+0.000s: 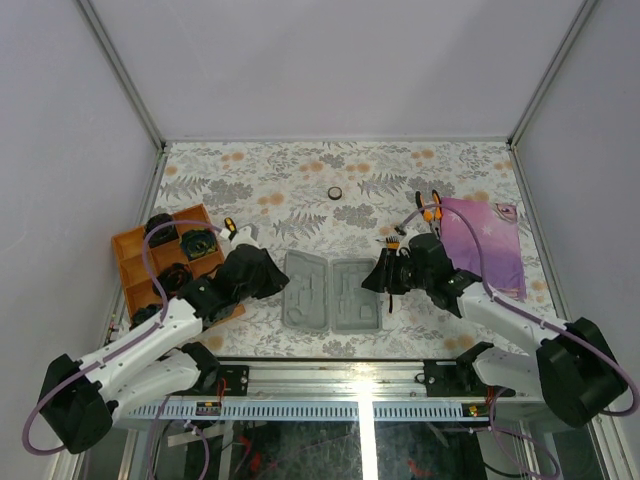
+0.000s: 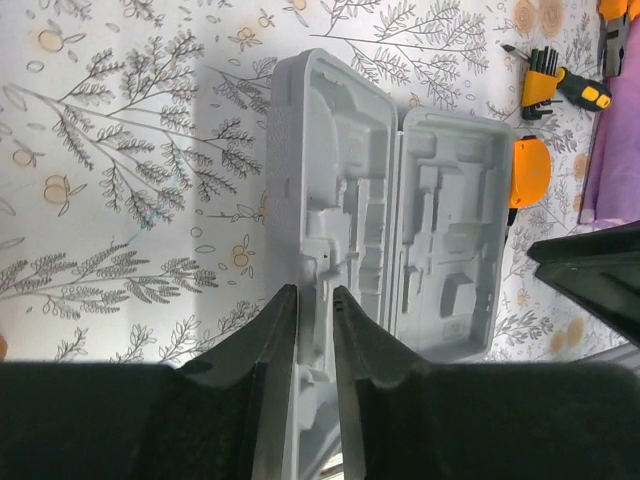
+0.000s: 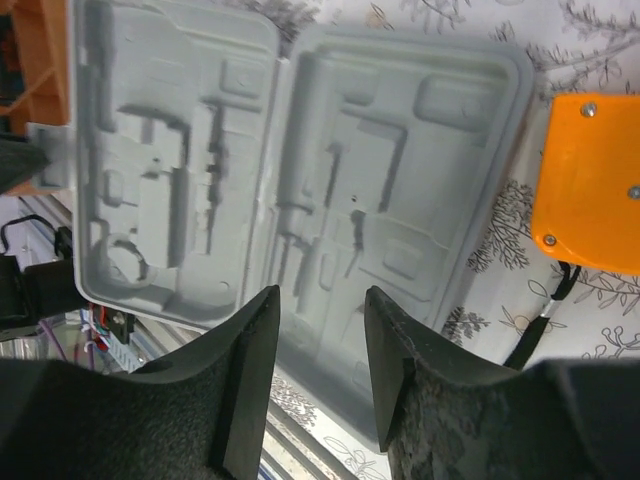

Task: Sort the tools into containers
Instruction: Open the storage box at the center of the board.

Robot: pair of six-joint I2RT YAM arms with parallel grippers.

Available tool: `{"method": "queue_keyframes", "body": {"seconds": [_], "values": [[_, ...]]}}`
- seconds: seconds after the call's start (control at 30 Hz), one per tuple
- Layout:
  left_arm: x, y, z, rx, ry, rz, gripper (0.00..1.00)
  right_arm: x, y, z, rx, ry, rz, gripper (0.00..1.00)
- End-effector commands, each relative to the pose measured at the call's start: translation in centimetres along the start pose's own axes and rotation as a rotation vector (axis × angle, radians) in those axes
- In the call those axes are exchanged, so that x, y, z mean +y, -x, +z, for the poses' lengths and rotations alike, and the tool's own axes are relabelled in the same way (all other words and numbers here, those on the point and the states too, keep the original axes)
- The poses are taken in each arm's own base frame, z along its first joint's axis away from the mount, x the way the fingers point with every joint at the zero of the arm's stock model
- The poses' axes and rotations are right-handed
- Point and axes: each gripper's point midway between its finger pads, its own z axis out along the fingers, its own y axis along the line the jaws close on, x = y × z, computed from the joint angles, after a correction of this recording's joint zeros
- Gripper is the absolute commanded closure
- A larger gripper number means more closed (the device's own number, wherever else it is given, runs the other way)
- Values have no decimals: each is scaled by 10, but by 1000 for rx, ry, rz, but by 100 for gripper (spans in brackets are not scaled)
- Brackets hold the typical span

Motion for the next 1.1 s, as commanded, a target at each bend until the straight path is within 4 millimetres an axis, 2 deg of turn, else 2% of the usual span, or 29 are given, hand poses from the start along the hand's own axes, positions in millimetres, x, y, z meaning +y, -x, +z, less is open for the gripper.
{"method": "queue_keyframes", "body": {"seconds": [0.0, 0.23, 0.4, 0.53, 0.63, 0.73, 0.87, 0.97, 1.07], "values": [[13, 5, -6, -48, 51, -31, 74, 0, -2, 11, 25, -3, 3, 55], [32, 16, -18, -107, 141, -33, 58, -26, -11, 14, 29, -116, 45, 56], [25, 21, -20, -107, 130, -3, 57, -34, -7, 5, -1, -176, 42, 55], [15, 18, -12, -70, 102, 22, 58, -48, 2, -9, -56, -281, 37, 55], [12, 19, -6, -65, 104, 25, 58, -57, -1, -16, -45, -341, 31, 52], [3, 15, 1, -36, 68, 61, 59, -57, -7, -17, -13, -338, 27, 51], [3, 5, 12, 27, 77, 91, 61, -46, -15, -12, 28, -258, 24, 51], [9, -3, 18, 48, 94, 88, 62, -40, -21, -6, 64, -215, 24, 51], [19, -7, 20, 44, 122, 76, 62, -44, -25, 1, 89, -224, 37, 50]]}}
